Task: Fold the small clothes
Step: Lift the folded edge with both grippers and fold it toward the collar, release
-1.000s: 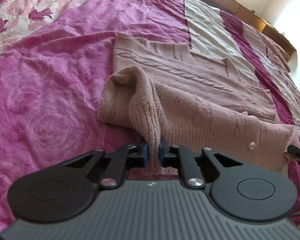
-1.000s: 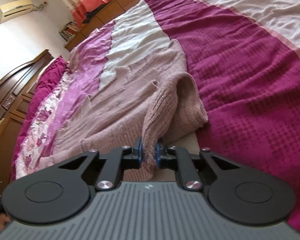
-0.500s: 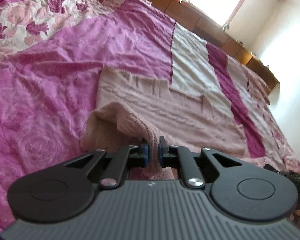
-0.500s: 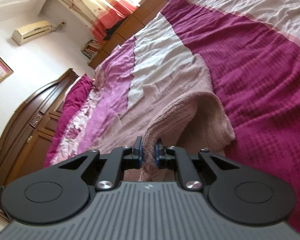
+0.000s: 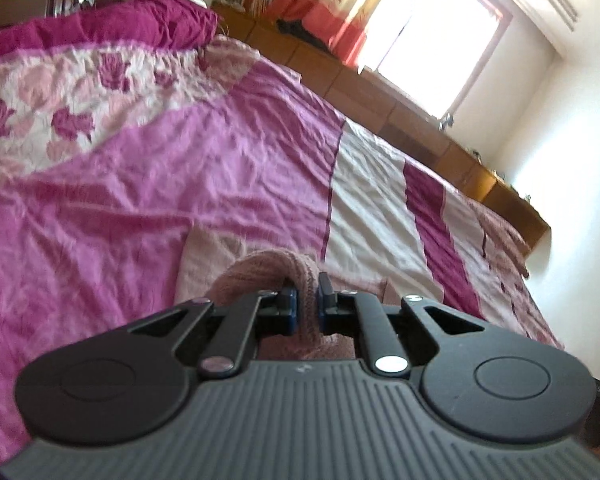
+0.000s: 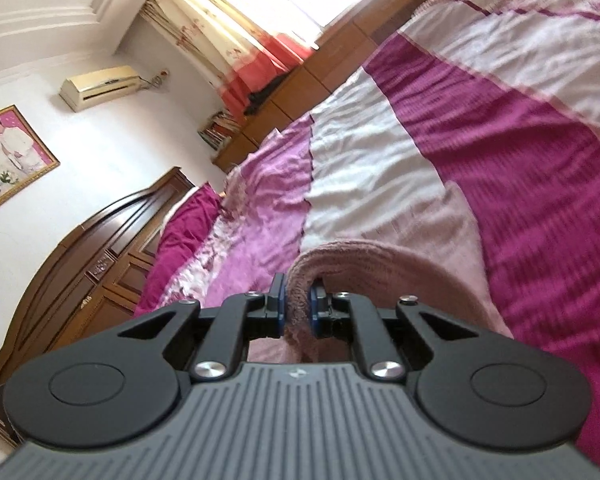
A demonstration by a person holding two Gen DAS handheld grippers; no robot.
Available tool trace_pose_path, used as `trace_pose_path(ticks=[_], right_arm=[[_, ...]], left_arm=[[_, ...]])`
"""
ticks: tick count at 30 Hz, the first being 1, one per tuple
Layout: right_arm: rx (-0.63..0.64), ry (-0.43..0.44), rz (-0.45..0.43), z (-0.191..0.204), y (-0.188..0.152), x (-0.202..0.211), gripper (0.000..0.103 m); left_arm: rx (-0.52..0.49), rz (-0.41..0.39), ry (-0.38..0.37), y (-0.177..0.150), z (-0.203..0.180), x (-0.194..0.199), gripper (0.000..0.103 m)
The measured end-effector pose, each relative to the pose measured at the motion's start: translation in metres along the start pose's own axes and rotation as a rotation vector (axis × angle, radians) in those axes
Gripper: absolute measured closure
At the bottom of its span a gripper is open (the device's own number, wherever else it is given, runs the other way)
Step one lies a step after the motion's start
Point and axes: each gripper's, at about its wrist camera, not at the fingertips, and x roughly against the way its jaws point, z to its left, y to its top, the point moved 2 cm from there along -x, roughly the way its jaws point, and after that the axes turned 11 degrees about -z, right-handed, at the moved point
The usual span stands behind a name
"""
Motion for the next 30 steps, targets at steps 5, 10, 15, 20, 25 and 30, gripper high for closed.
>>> trace_pose_path(ticks=[5,10,15,20,25,30], right_arm=[[0.023,0.018,-0.045,0.013,0.018,-0.022,0.091],[0.034,-0.004,-0.079,0.013,0.028,-0.051,0.091],[0.053,-0.097,-0.069,-0.010,0.020,-0.088,0.091],[0.076,-0.205,-0.048,-0.036,0.000,-0.117,0.091],[0.087,-0.285,-0.024,-0.060,-0.017,-0.139,0.091],[0.067,-0.340,0.014,-0.075,-0.025,-0.149,0.067]], left_arm=[[0.009,-0.037,0.014,0.016,-0.001,-0.017,0.092],[0.005,-0.039,0.044,0.021,0.000,-0.048,0.092],[-0.028,0.026,0.106,0.009,0.007,-0.095,0.092],[-0.144,0.099,0.163,-0.018,0.011,-0.138,0.092],[-0.227,0.156,0.205,-0.039,0.023,-0.167,0.091],[-0.286,0.179,0.205,-0.048,0.029,-0.169,0.086]])
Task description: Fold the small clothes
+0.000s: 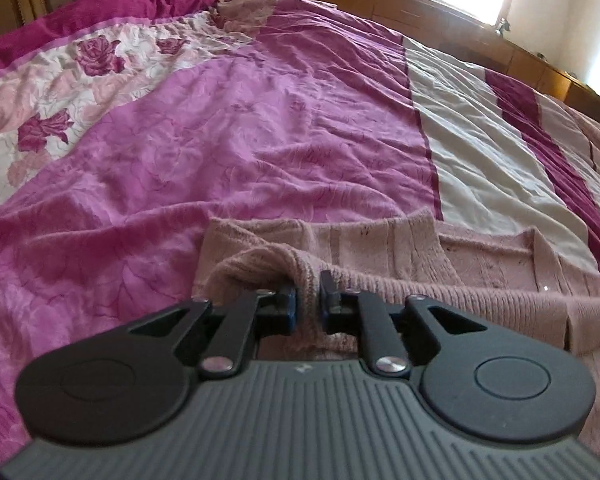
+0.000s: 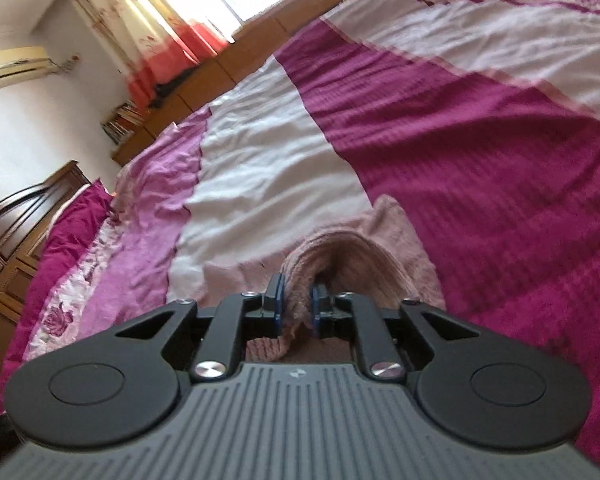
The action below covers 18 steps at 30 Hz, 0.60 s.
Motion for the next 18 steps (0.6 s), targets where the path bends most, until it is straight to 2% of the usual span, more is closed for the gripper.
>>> trace_pose_path(ticks=[2,3,4,12,18], right_arm=[[-0.005,-0.007,-0.007,-0.003,-0.001,0.003,0.050],[-0.006,0.000,-0.012,-0.004,-0.002,0.005,0.045],[-0.005,0.006,-0.011,-0.005,-0.002,0.008,0.044],[0.105,0.062,0.035,0.004,-0.006,0.030,0.041],[0.099,0.122,0.101,0.014,-0.011,0.025,0.041]], left_arm=[[-0.006,0.002,0.005,0.000,0.000,0.004,0.072],[-0.012,0.003,0.004,0.000,0.000,0.008,0.063],[-0.019,0.000,-0.001,-0.001,0.001,0.012,0.058],[-0.069,0.005,-0.067,-0.006,0.001,0.037,0.056],[0.038,0.060,-0.148,-0.008,0.000,0.027,0.056]])
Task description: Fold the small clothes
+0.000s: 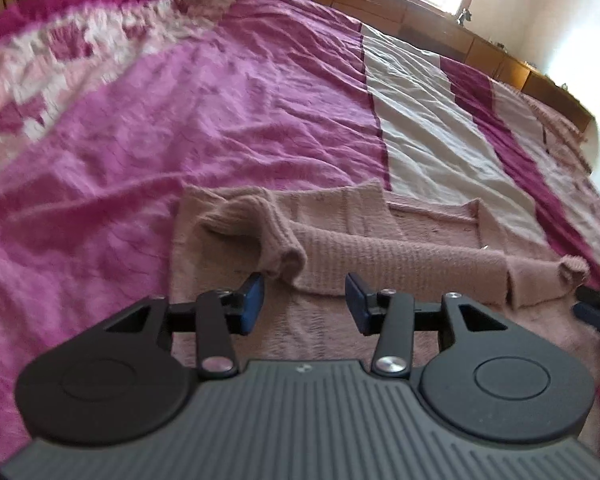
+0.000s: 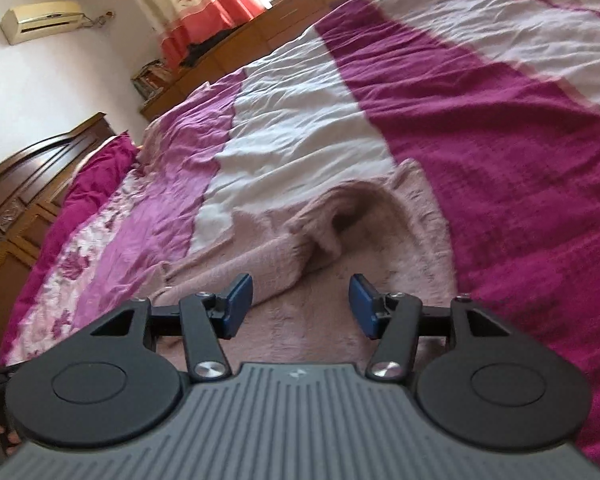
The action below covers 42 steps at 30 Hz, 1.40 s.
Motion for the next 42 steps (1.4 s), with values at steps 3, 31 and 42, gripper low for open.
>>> trace_pose_path(ticks=[3,31,42], right_arm=[[0.016,0.036,0.044,0.010,0.001,-0.011,0.041],[0.055,0.029,-0.006,0.024,0.016,-0.040,0.038],[0.105,-0.077,-0.051,-0.001,0.029,-0.050,0.038]], left_arm=[[0.041,0.011,-0.036,0.001,-0.001,-0.012,0.059],[-0.058,-0.060,0.058,0.025,0.006,-0.038,0.068],[-0.032,-0.074,0.107,0.020,0.027,-0.063,0.068]])
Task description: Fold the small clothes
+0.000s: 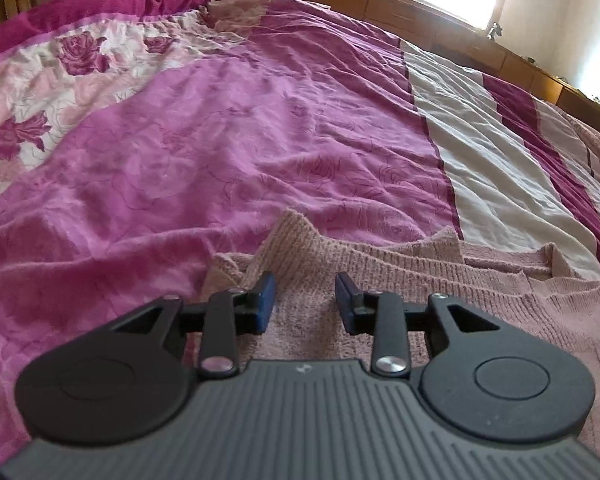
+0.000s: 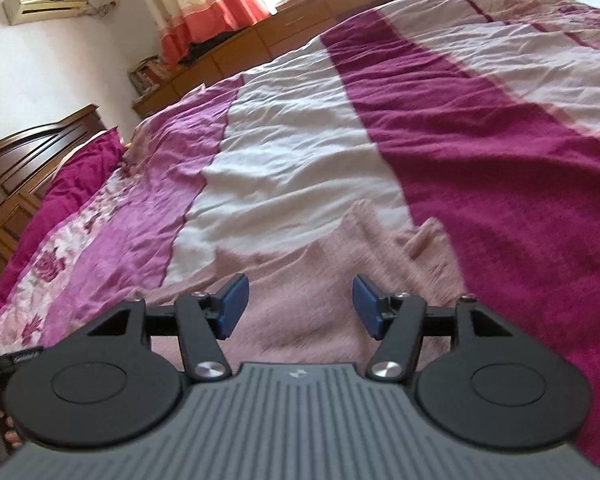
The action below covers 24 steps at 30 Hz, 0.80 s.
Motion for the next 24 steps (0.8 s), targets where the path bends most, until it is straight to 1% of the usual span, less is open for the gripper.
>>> trace_pose_path(ticks=[2,4,9,13,16,21,22,23,24], right_arm=[[0.020,-0.032,0.018,-0.006,-0.001,-0.013,0.038],[0.040,-0.033,0.028,-0.010,-0.006,-0.022,0.038],[0.062,-0.033,0.015,-0.007,-0.008,-0.019,0.038],[0.044,-0.027,0.014,-0.005,-0.005,-0.002,0.037],[0.019,-0.022,0.005,-0.007,-0.005,0.017,0.037],[-0.015,-0.042,-0.010,-0.018,-0.008,0.051,0.030],[-0.020,-0.044,-0.012,-0.020,-0.009,0.057,0.030],[-0.026,-0.049,-0.013,-0.023,-0.010,0.063,0.029],[-0.034,-0.057,-0.014,-0.026,-0.011,0.070,0.029]], left_arm=[[-0.009,-0.002,-0.004,-0.001,0.000,-0.001,0.068],[-0.006,0.001,-0.007,-0.002,0.000,-0.002,0.068],[0.019,-0.010,-0.020,0.004,0.000,0.007,0.068],[0.021,-0.028,-0.023,0.008,0.001,0.013,0.068],[0.040,-0.015,-0.007,0.008,0.005,0.015,0.068],[0.023,-0.002,0.005,0.009,0.008,0.035,0.067],[0.015,0.007,-0.001,0.009,0.008,0.040,0.058],[0.009,0.014,-0.004,0.008,0.008,0.045,0.053],[-0.002,0.016,-0.004,0.008,0.008,0.052,0.043]])
